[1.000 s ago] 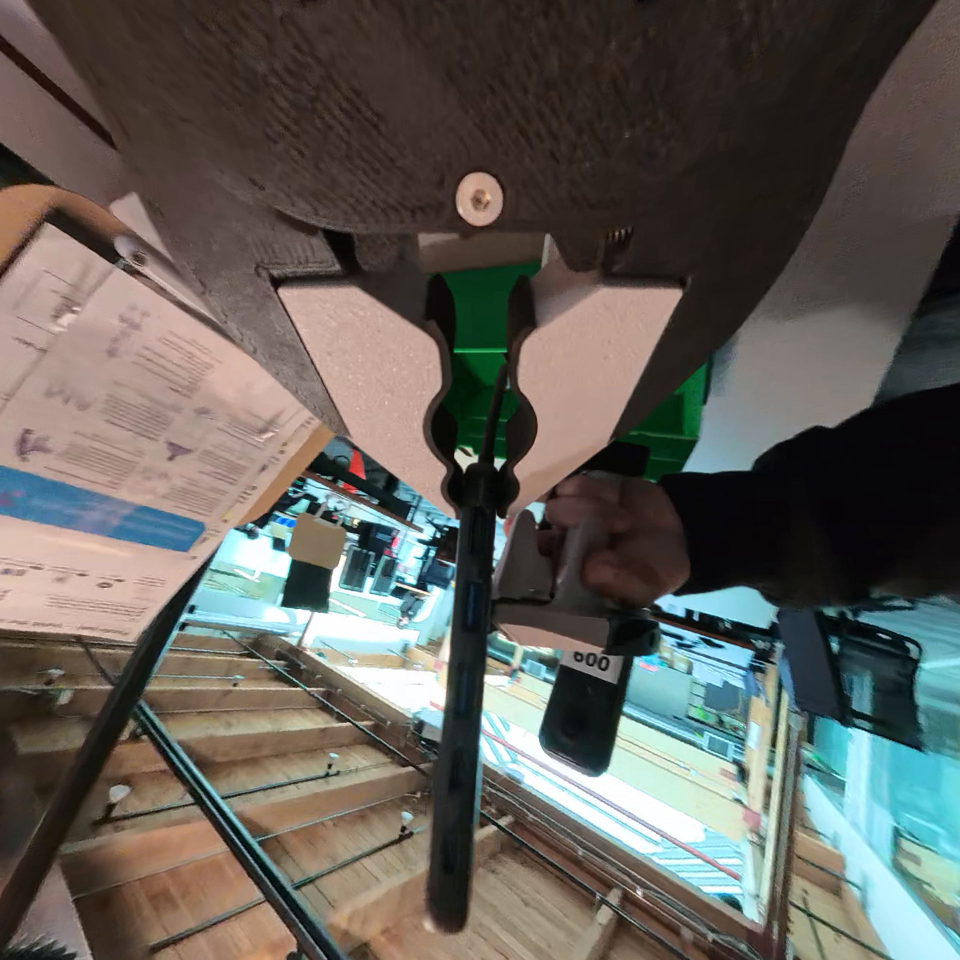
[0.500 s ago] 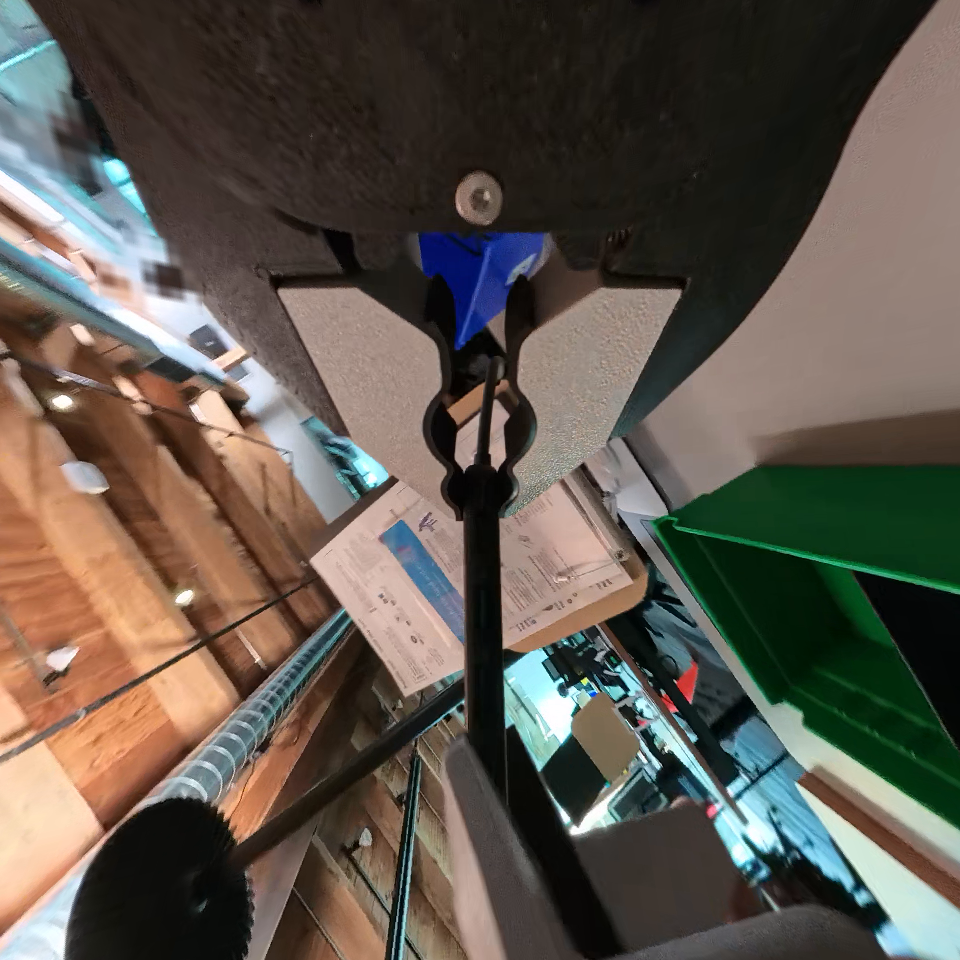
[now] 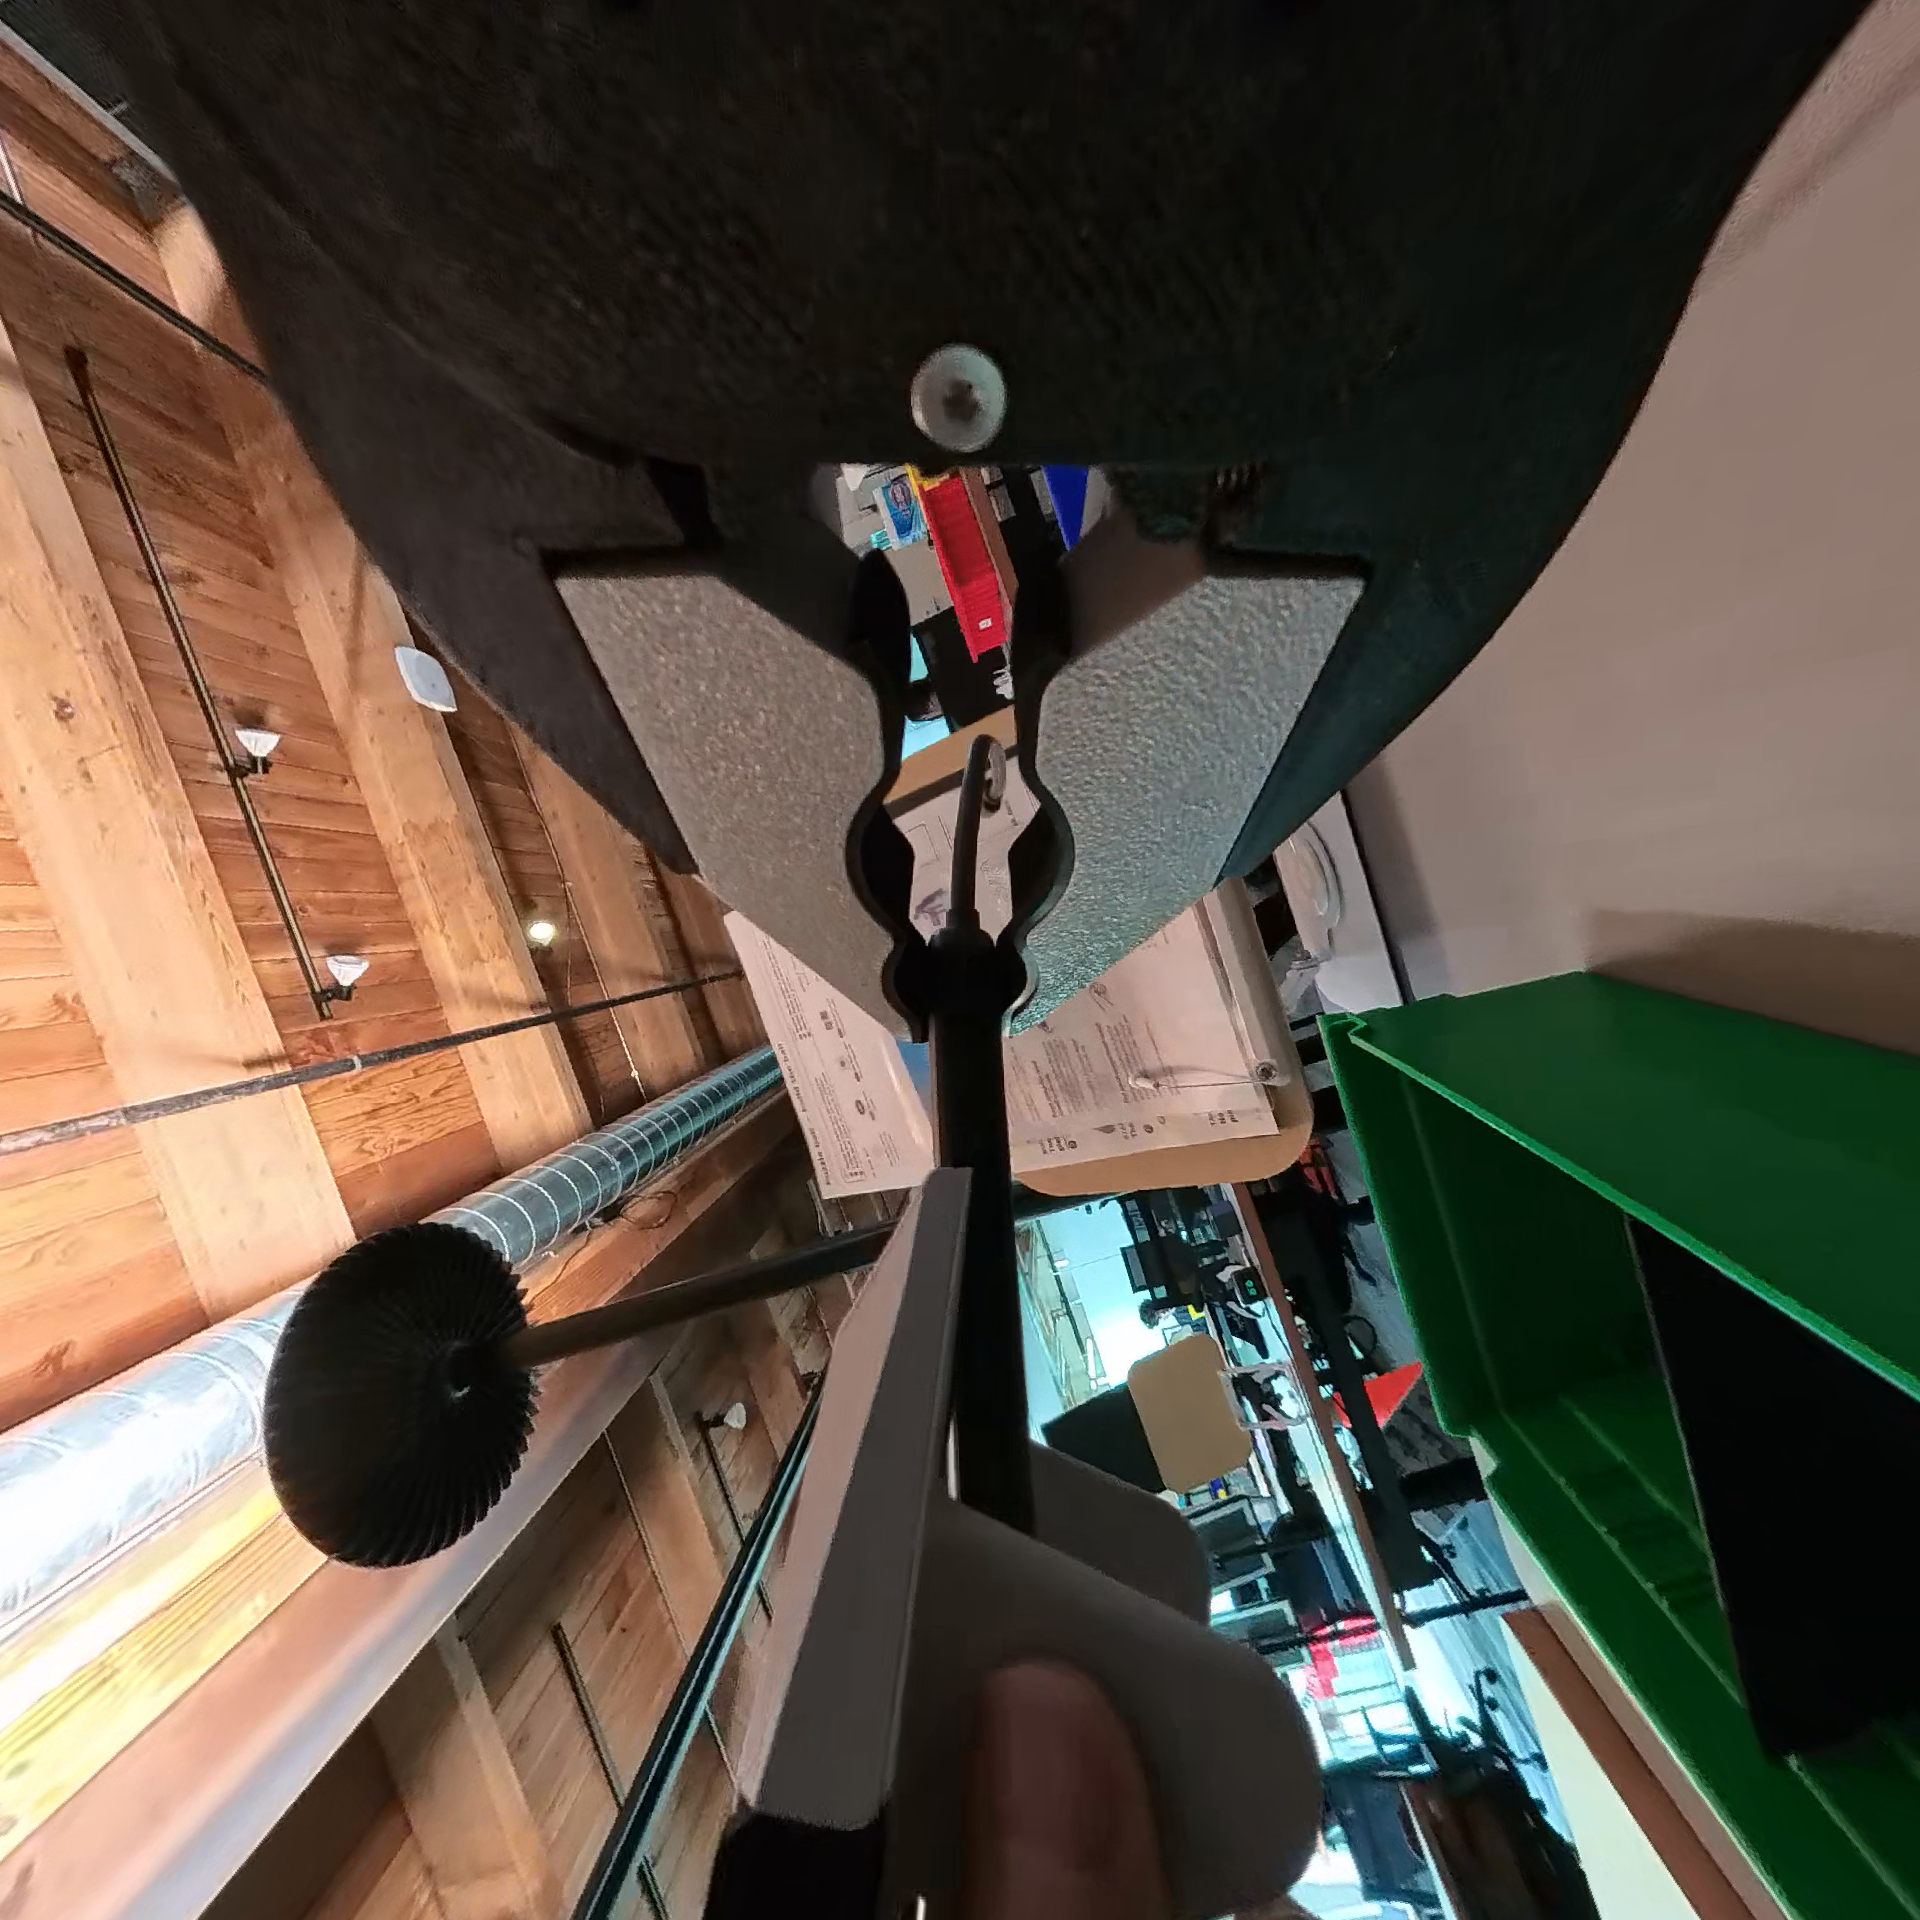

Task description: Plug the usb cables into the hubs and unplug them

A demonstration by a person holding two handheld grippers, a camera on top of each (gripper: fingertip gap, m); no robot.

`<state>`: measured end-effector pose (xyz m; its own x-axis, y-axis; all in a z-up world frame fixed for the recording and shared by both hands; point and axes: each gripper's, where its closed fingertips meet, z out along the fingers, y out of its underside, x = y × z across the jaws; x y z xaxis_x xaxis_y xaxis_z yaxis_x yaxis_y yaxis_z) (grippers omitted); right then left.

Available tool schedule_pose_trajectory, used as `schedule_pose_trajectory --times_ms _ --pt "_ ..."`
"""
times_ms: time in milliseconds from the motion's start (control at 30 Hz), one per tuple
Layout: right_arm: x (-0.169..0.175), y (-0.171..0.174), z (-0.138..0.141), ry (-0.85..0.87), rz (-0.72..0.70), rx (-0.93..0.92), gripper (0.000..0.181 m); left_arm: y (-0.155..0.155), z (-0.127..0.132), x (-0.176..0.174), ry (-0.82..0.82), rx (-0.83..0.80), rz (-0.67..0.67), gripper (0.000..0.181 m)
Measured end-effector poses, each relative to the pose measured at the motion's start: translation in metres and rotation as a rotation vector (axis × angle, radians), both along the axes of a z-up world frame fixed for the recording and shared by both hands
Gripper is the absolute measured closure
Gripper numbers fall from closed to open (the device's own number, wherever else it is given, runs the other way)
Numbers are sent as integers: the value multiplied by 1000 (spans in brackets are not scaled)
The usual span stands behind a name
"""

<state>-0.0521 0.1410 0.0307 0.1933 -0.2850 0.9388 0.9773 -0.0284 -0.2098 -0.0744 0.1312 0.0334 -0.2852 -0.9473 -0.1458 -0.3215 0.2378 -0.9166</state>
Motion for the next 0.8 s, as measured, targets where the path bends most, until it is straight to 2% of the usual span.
schedule_pose_trajectory --times_ms 367,533,800 --pt "0 3 -5 -39 -17 -1 170 4 -11 -1 8 -5 -22 136" --pt "11 1 -2 0 -38 10 170 11 -11 -3 -4 5 19 124" --pt "15 0 -4 13 -45 -2 170 14 -11 -2 -15 32 63 129"
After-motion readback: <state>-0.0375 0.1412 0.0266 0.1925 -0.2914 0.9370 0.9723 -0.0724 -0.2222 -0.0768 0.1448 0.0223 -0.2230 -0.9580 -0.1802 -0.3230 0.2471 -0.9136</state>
